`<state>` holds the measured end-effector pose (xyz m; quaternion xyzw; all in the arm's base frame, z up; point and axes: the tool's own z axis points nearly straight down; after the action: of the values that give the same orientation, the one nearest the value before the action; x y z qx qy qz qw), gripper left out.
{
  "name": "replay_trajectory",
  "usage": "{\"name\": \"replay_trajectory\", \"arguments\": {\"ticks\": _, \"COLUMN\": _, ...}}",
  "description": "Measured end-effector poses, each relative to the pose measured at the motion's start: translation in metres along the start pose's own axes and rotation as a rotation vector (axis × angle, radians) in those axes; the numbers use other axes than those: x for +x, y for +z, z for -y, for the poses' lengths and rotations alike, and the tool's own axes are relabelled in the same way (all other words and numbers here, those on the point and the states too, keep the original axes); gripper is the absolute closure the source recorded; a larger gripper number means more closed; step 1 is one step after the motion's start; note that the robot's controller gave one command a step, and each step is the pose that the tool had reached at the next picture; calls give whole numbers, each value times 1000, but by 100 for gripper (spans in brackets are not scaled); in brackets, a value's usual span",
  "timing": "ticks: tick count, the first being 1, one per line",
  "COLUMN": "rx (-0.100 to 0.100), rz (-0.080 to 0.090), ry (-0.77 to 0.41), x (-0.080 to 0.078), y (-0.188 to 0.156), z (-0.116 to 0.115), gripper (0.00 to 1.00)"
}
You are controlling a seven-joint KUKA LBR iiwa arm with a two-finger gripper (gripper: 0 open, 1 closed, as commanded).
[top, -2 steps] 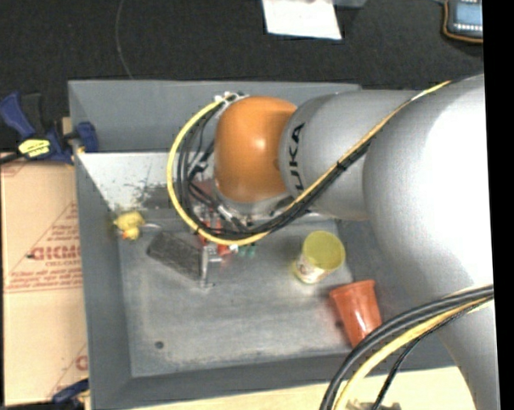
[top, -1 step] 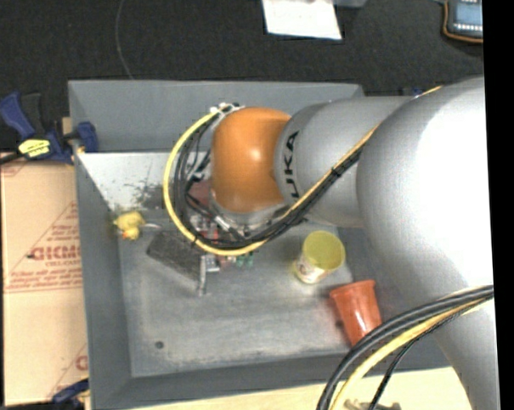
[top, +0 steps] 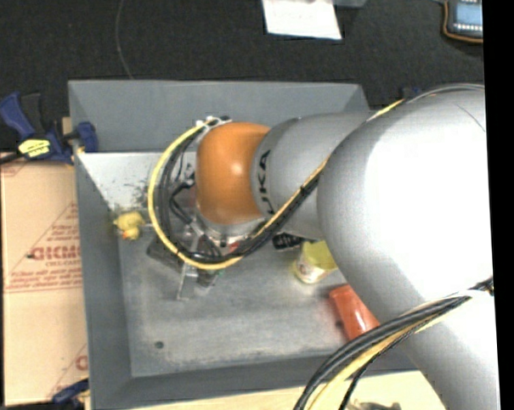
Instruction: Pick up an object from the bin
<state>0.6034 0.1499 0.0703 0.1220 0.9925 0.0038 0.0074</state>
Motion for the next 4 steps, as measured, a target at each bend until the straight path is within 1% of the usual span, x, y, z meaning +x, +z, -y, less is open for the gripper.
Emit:
{"name": "replay_trajectory", "arguments": {"ticks": 1, "rx": 1, "rz": 2, "ry": -38, "x": -16, "y": -1, "z": 10, "gripper": 100}}
{"name": "replay_trajectory", "arguments": {"ticks": 2, "rx": 0, "rz": 2, "ry": -38, "x": -16, "y": -1, "z": 10, "gripper": 100}}
{"name": "replay_trajectory", "arguments": {"ticks": 3, "rx": 1, "rz": 0, "ry": -37, "x": -15, "y": -14, "z": 10, "gripper": 100}}
{"name": "replay_trajectory", "arguments": {"ticks": 4, "rx": 2, "rz": -1, "ry": -37, "x": -16, "y": -42, "z": 10, "gripper": 100}}
